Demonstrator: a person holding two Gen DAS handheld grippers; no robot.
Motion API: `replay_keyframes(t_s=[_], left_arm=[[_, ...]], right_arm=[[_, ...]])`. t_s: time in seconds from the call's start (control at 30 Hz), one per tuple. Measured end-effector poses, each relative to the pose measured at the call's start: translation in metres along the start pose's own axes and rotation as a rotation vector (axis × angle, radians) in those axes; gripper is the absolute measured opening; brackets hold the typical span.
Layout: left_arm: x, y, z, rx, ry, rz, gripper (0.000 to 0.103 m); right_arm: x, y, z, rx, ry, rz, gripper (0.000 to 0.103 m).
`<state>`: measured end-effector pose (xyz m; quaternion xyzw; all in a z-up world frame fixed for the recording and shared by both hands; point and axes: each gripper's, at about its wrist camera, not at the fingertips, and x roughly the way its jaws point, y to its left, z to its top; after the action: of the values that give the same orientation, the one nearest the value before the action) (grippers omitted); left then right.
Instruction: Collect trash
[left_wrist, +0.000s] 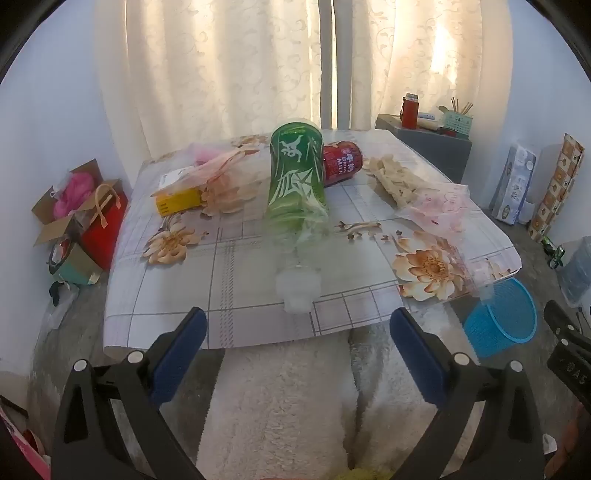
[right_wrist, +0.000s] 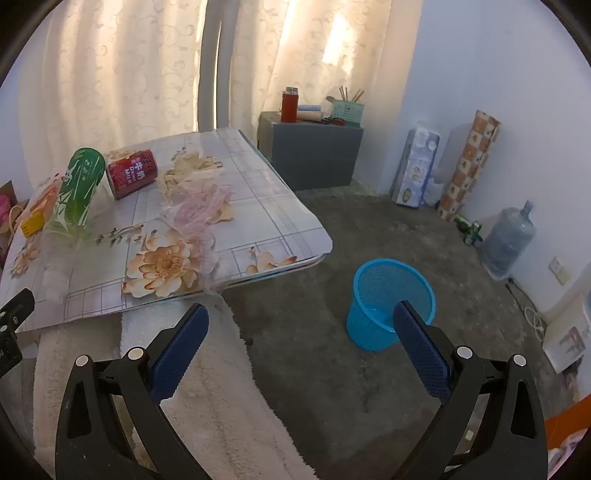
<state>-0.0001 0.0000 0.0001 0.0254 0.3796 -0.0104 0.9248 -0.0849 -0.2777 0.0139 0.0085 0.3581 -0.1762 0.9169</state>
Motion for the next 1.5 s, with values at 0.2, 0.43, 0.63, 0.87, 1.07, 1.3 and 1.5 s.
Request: replay_keyframes(t_s=[0.2, 0.43, 0.63, 0.87, 1.07, 1.3, 1.5], left_arm=[[-0.0023, 0.0, -0.0008, 0.004, 0.0, 0.005, 0.097], [-0.0058, -0.0014, -0.0035, 0.005, 0.002, 0.006, 0.097], [-0.0039, 0.0006, -0.0012, -0.001, 0.009, 0.006, 0.097], [-0.0018, 0.0024, -0.0012, -0.003, 0.012, 0.005, 0.097], [-0.0014, 0.0042, -0.0016, -0.004, 0.013, 0.005, 0.097], [0.0001, 0.0054, -0.0022, -0.008, 0.015, 0.005, 0.097], [0.0002, 0.0068, -0.0026, -0.009, 0.016, 0.005, 0.097]], right_arm=[[0.0007, 0.0005, 0.0, -0.003, 0.002, 0.002, 0.096], [0.0009, 0.0008, -0.0003, -0.001, 0.004, 0.001, 0.096], [0.0007, 0.0009, 0.0001, -0.001, 0.005, 0.001, 0.096], [-0.0002, 0.0016, -0.0012, -0.002, 0.005, 0.002, 0.096], [-0.0004, 0.0017, -0.0017, -0.001, 0.004, 0.002, 0.096], [0.0003, 0.0019, -0.0017, -0.002, 0.004, 0.001, 0.096], [0.0008, 0.0041, -0.0017, -0.001, 0.005, 0.002, 0.096]])
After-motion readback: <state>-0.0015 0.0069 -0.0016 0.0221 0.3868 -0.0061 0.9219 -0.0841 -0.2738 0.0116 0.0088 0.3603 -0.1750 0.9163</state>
